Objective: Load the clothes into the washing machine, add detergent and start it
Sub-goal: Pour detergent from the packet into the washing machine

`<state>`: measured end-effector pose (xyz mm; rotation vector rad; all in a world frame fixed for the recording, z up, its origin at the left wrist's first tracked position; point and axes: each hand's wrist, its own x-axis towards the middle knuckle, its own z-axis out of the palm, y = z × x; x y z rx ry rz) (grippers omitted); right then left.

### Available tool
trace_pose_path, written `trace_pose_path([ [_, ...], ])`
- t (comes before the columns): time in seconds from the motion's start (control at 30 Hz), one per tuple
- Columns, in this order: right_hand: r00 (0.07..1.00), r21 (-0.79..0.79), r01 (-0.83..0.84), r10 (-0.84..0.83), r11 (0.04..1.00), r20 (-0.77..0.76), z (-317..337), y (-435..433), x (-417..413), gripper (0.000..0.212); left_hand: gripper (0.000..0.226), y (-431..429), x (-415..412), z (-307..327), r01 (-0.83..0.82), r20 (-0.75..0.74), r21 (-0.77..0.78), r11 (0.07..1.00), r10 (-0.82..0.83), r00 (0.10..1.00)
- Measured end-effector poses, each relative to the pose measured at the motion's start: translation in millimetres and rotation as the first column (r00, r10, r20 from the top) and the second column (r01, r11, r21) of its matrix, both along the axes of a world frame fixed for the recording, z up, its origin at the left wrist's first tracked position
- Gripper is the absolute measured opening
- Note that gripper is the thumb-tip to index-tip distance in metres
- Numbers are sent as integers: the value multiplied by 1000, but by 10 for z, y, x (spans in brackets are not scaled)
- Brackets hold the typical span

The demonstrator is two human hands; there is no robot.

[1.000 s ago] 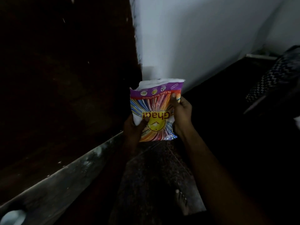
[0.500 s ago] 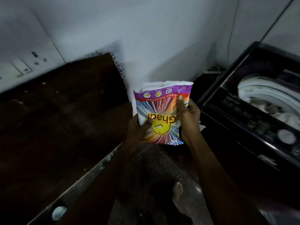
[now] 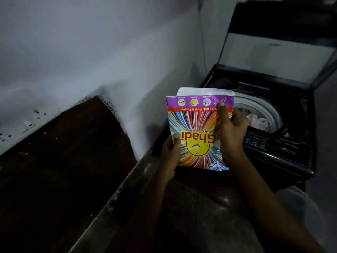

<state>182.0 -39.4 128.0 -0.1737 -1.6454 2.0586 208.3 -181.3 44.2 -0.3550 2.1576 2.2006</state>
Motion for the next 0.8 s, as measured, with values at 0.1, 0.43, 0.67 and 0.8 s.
trace_pose_path([
  [0.1, 998, 29, 65, -64, 997, -7, 167, 405, 155, 21, 53, 559, 10, 82, -23, 18, 75, 997, 22, 1000],
  [0.43, 982, 374, 109, -158, 921, 102, -11, 2385, 889, 34, 33, 2578, 358, 320, 131, -18, 209, 969, -130, 991],
  [0.67, 872, 461, 410, -486, 787, 54, 195, 3217, 1075, 45, 67, 3648, 325, 488, 185, -20, 277, 943, -186, 982],
  [0.8, 841, 575, 414, -539, 706, 55, 259, 3502, 1033, 46, 71, 4030, 41, 557, 190, 16, 397, 898, -213, 977],
])
